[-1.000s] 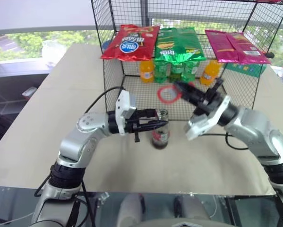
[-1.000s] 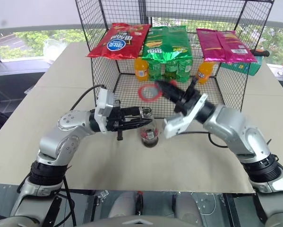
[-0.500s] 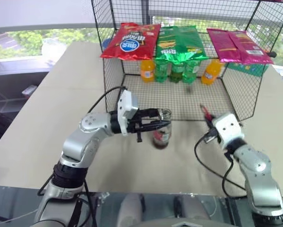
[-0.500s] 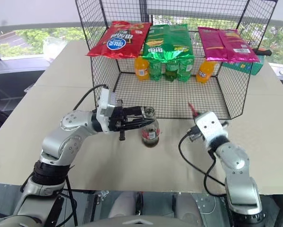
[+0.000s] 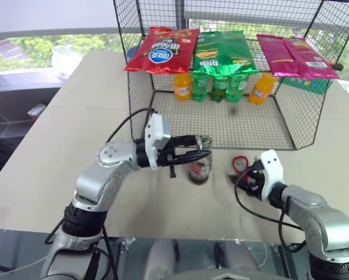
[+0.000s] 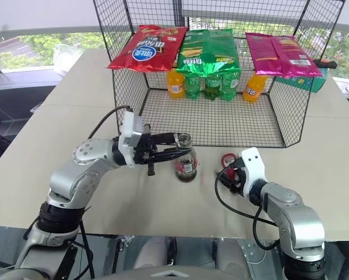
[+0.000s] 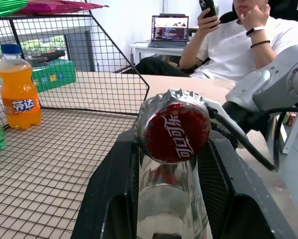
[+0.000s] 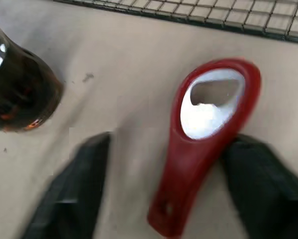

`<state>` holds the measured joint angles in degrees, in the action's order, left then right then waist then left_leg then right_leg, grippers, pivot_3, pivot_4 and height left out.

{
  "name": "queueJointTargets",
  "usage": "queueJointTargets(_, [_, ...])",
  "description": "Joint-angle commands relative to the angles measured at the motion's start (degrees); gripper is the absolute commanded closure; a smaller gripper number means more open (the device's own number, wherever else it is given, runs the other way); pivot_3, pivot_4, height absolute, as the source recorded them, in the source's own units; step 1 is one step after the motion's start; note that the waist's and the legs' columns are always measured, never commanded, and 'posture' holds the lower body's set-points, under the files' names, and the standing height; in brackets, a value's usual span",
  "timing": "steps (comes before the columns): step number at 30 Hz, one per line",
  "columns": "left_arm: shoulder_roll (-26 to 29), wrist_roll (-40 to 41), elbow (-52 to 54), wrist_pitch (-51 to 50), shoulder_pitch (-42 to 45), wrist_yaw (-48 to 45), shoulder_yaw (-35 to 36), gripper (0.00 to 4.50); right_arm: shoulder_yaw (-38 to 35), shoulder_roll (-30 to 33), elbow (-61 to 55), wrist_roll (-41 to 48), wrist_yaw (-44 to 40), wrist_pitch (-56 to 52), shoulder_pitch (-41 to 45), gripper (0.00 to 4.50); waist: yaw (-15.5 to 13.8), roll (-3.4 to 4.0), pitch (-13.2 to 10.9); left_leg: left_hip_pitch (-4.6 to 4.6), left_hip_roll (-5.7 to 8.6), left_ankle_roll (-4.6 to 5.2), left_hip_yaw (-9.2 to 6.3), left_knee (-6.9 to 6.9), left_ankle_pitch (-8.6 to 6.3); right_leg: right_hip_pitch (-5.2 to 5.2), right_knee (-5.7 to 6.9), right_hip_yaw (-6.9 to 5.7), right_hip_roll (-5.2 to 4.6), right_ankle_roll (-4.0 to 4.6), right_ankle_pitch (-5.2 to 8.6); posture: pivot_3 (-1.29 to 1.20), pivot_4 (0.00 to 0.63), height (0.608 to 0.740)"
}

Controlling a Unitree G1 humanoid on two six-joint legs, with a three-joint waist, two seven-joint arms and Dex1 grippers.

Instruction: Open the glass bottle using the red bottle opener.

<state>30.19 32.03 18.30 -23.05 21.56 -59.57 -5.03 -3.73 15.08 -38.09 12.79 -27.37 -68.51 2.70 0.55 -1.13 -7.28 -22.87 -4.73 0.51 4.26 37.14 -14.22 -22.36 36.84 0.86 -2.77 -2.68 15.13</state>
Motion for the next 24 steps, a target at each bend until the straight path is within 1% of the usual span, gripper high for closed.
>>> queueJointTargets(1, [0.6, -0.1, -0.3, 0.4, -1.0, -0.4, 0.2, 3.41, 0.8, 3.6, -2.5, -0.2, 0.6, 4.5, 0.4, 0.0, 0.0, 0.0, 0.0, -0.02, 0.0, 0.0, 0.0, 0.0, 0.0, -0.01, 0.0, 0.0, 0.0, 0.0, 0.0, 0.0, 0.15, 0.74])
queueJointTargets(4, [0.6, -0.1, -0.7, 1.3, -1.0, -0.8, 0.6, 3.41, 0.6, 4.6, -3.1, -0.5, 1.8, 9.4, 1.5, 0.0, 0.1, -0.01, 0.0, -0.05, 0.01, 0.0, 0.02, -0.01, 0.0, -0.06, -0.01, 0.03, 0.0, -0.01, 0.0, 0.0, 0.15, 0.74])
queueJointTargets(6, [0.5, 0.3, -0.9, 1.4, -1.0, -1.2, 0.7, 2.4, -0.1, 3.8, -3.7, 0.7, 2.0, 11.2, 2.5, 0.0, 0.1, -0.01, 0.0, -0.07, 0.01, 0.0, 0.04, -0.04, 0.0, -0.12, 0.0, 0.04, 0.01, -0.01, 0.0, 0.0, 0.15, 0.74])
queueJointTargets(7, [0.3, 0.2, -1.0, 1.6, -1.0, -0.9, 0.8, 2.22, 0.1, 4.1, -3.6, 0.7, 2.0, 12.4, 2.7, 0.0, 0.1, -0.02, -0.1, -0.08, 0.01, 0.0, 0.04, -0.04, 0.0, -0.13, 0.0, 0.05, 0.01, -0.03, -0.01, 0.0, 0.15, 0.74])
queueJointTargets(8, [0.2, 0.2, -0.8, 1.9, -1.0, -0.9, 0.8, 1.69, 0.4, 4.5, -3.6, 0.9, 1.8, 13.4, 2.7, 0.0, 0.1, -0.06, -0.1, -0.13, 0.01, 0.0, 0.04, -0.05, 0.0, -0.18, 0.0, 0.06, 0.02, -0.07, -0.04, 0.0, 0.15, 0.74])
queueJointTargets(9, [0.1, 0.2, -0.5, 2.1, -1.2, -0.8, 0.9, 1.33, 0.6, 4.6, -3.7, 1.3, 1.3, 14.5, 2.6, 0.0, 0.1, -0.12, -0.1, -0.18, 0.01, 0.0, 0.03, -0.06, 0.0, -0.24, 0.0, 0.05, 0.02, -0.1, -0.05, 0.0, 0.15, 0.74])
queueJointTargets(10, [0.0, 0.2, -0.3, 2.2, -1.4, -0.7, 1.0, 1.05, 0.6, 4.7, -3.8, 1.8, 0.9, 15.4, 2.5, 0.0, 0.1, -0.13, -0.1, -0.25, 0.01, 0.0, 0.02, -0.06, 0.0, -0.3, 0.0, 0.04, 0.02, -0.16, -0.09, 0.0, 0.15, 0.74])
queueJointTargets(12, [0.0, 0.9, 0.6, 2.3, -2.1, -0.7, 1.6, 0.08, 0.5, 4.6, -4.2, 2.9, 0.6, 16.8, 2.4, 0.0, 0.0, -0.13, -0.1, -0.39, 0.01, 0.0, 0.01, -0.06, 0.0, -0.4, -0.02, 0.02, 0.02, -0.19, -0.1, 0.0, 0.15, 0.74])
queueJointTargets(14, [-0.2, 1.8, 1.3, 2.0, -2.5, -0.2, 2.5, 0.03, 0.4, 4.8, -4.1, 3.5, 0.7, 17.7, 2.2, 0.0, 0.0, -0.13, -0.1, -0.59, 0.01, 0.0, -0.03, -0.03, 0.0, -0.58, -0.03, -0.01, 0.02, -0.22, -0.12, 0.0, 0.15, 0.74])
queueJointTargets(16, [-0.1, 4.7, 2.6, -0.1, -3.1, 0.9, 4.6, 0.03, 0.3, 5.0, -4.1, 3.9, 0.6, 19.8, 1.8, 0.0, 0.0, -0.13, -0.1, -0.92, 0.01, -0.01, -0.07, 0.02, 0.01, -0.86, -0.02, -0.05, 0.02, -0.24, -0.13, 0.0, 0.15, 0.74])
queueJointTargets(19, [0.5, 9.3, 3.9, -3.8, -4.7, 3.6, 8.8, 0.03, 0.0, 5.5, -4.1, 3.8, 0.5, 24.0, 0.6, 0.0, 0.0, -0.13, -0.1, -0.96, 0.01, -0.01, -0.06, 0.01, 0.01, -0.91, -0.02, -0.05, 0.02, -0.24, -0.13, 0.0, 0.15, 0.74])
queueJointTargets(21, [0.8, 11.8, 3.8, -5.7, -6.8, 7.2, 13.6, 0.03, -1.1, 5.5, -3.8, 3.9, -0.3, 28.9, -1.9, 0.0, 0.1, -0.13, -0.1, -0.95, 0.01, -0.01, -0.06, 0.01, 0.01, -0.91, -0.02, -0.04, 0.02, -0.24, -0.13, 0.0, 0.15, 0.74])
queueJointTargets(24, [0.7, 10.6, 2.7, -4.5, -11.1, 11.8, 19.0, 0.03, -4.6, 4.4, -1.3, 5.5, -3.1, 39.4, -8.1, 0.0, 0.0, -0.13, -0.1, -0.94, 0.01, -0.01, -0.08, 0.0, 0.01, -0.91, -0.02, -0.05, 0.02, -0.25, -0.13, 0.0, 0.15, 0.74])
